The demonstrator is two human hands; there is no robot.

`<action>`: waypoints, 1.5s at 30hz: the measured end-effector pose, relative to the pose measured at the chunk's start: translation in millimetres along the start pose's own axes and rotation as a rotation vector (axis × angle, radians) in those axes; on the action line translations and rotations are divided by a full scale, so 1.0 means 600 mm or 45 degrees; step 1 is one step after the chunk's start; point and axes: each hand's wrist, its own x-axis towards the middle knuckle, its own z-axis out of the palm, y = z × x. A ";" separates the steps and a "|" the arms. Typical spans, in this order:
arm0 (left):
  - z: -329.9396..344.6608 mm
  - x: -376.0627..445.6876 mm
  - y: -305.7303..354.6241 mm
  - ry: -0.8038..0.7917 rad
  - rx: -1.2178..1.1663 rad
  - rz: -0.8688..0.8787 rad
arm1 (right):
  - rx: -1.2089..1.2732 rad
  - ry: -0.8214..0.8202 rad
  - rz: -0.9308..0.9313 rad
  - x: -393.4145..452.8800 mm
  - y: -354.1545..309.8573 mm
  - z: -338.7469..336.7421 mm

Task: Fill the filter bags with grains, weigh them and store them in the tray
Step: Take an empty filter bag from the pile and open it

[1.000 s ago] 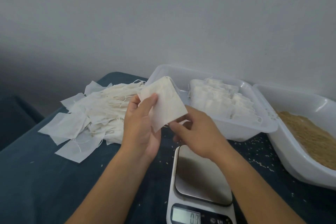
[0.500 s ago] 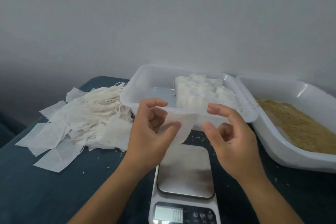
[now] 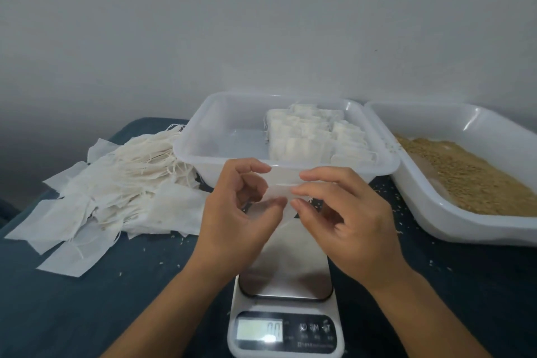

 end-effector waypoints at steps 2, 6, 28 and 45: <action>0.001 -0.001 0.001 0.000 0.008 0.003 | 0.008 0.000 0.003 -0.002 -0.001 0.000; 0.003 -0.001 0.006 -0.005 -0.005 -0.008 | 0.027 -0.015 0.008 -0.004 -0.003 0.004; -0.001 -0.006 0.011 -0.186 0.060 -0.109 | 0.025 -0.139 0.053 -0.004 0.001 0.000; -0.006 0.000 0.013 -0.001 0.329 -0.034 | 0.108 -0.011 0.119 -0.002 -0.006 -0.007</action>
